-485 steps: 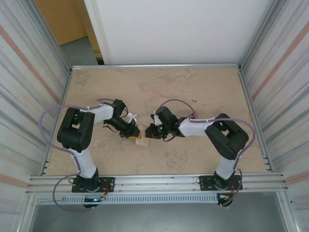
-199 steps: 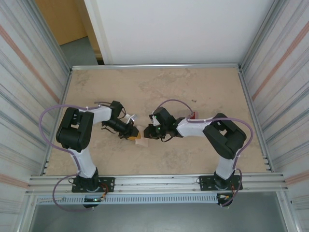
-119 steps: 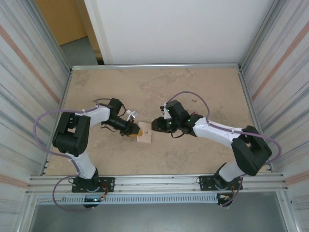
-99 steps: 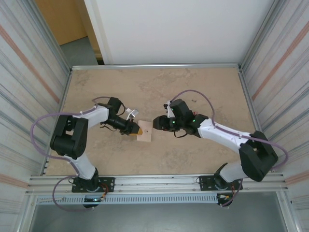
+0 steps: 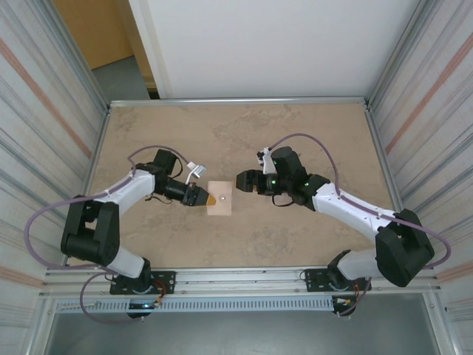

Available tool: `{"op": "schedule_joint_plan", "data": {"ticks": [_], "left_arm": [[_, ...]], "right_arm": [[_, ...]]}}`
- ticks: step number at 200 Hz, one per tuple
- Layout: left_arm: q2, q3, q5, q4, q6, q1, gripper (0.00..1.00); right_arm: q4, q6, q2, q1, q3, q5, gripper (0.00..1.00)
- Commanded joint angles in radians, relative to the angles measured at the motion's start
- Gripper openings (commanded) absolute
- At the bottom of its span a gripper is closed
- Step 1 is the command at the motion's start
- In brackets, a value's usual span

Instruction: Put the credit cards into the card holder

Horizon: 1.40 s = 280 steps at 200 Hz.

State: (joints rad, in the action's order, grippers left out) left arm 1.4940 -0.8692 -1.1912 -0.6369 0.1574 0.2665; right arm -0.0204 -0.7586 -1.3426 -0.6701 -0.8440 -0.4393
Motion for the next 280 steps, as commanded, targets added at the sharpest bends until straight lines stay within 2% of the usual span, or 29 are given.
{"op": "schedule_joint_plan", "data": {"ticks": [1, 42, 81, 111, 122, 132, 141, 156, 195, 223, 245, 280], "left_arm": [[-0.054, 0.019, -0.095, 0.015, 0.035, -0.014, 0.0], [-0.09, 0.057, -0.165, 0.069, 0.015, -0.026, 0.01], [-0.067, 0.062, -0.174, 0.079, 0.011, -0.026, 0.01], [-0.039, 0.038, -0.158, 0.064, 0.009, -0.026, 0.03], [-0.028, 0.036, -0.148, 0.064, 0.002, -0.026, 0.06], [-0.018, 0.033, -0.135, 0.062, -0.003, -0.027, 0.1], [-0.018, 0.029, -0.115, 0.053, -0.008, -0.027, 0.19], [-0.033, 0.029, -0.072, 0.05, -0.009, -0.036, 0.36], [-0.098, 0.088, 0.095, 0.092, -0.028, -0.119, 0.67], [-0.158, 0.131, 0.246, 0.144, -0.072, -0.186, 0.71], [-0.203, 0.137, 0.238, 0.172, -0.067, -0.23, 0.73], [-0.309, 0.161, 0.343, 0.224, -0.041, -0.261, 0.78]], "right_arm": [[0.079, -0.017, -0.055, 0.01, -0.006, -0.098, 0.69], [0.256, -0.071, -0.118, -0.005, 0.009, -0.196, 0.68], [0.308, -0.068, -0.149, -0.022, -0.01, -0.246, 0.53], [0.332, -0.081, -0.16, -0.026, -0.012, -0.276, 0.3], [0.334, -0.082, -0.158, -0.025, -0.002, -0.267, 0.18], [0.335, -0.087, -0.161, -0.017, 0.005, -0.265, 0.07], [0.337, -0.096, -0.162, -0.011, 0.012, -0.266, 0.0], [0.347, -0.101, -0.148, -0.005, 0.037, -0.254, 0.0], [0.341, -0.105, -0.145, 0.017, 0.09, -0.222, 0.0], [0.271, -0.077, -0.179, 0.013, 0.092, -0.189, 0.0], [0.241, -0.072, -0.217, 0.006, 0.088, -0.163, 0.0], [0.176, -0.053, -0.302, -0.011, 0.057, -0.108, 0.0]]}}
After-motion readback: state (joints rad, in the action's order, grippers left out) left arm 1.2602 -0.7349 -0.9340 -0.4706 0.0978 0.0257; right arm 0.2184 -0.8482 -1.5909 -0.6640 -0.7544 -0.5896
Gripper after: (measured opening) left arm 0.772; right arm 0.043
